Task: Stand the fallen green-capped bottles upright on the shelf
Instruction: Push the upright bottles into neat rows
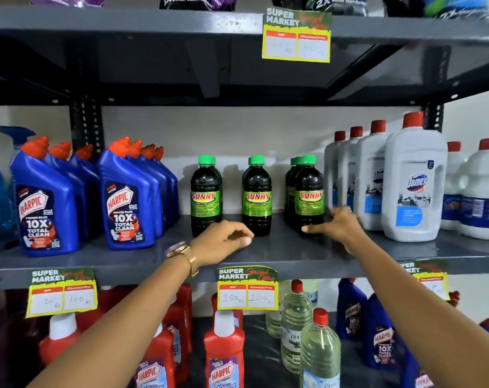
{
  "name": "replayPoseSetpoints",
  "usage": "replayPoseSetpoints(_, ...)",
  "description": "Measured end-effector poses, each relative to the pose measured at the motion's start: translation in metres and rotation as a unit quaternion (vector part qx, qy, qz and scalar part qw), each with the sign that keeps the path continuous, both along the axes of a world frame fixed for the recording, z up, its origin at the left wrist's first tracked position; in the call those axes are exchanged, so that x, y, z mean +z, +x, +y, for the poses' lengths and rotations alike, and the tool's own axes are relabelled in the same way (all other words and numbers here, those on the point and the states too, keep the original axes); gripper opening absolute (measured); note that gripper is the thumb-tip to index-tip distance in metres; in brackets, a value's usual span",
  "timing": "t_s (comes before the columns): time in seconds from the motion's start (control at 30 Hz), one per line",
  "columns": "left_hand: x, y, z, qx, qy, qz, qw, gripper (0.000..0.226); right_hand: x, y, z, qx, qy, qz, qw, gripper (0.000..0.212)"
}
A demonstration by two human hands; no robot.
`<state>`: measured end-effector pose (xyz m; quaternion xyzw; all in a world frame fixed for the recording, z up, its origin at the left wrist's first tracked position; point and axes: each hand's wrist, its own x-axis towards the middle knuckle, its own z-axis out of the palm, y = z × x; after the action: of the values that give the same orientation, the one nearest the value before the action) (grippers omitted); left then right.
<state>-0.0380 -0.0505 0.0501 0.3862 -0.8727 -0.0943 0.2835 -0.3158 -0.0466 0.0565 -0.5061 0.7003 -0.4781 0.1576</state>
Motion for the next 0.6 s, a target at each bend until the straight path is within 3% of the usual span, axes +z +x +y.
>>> replayPoseSetpoints(0.07,-0.001,-0.01,-0.003,0.008,-0.006,-0.05,0.999,0.027,-0.001,-0.006,-0.007,0.059,0.025,-0.043,0.997,0.104)
replayPoseSetpoints(0.17,-0.002,-0.009,-0.006,0.017,0.004,-0.075,0.997,0.03,0.0,-0.007,-0.016,0.092,0.02,-0.031,0.995,0.082)
replayPoseSetpoints(0.6,-0.005,-0.008,-0.01,0.029,0.027,-0.069,0.997,0.035,-0.007,-0.004,-0.03,0.038,0.025,0.092,0.995,0.079)
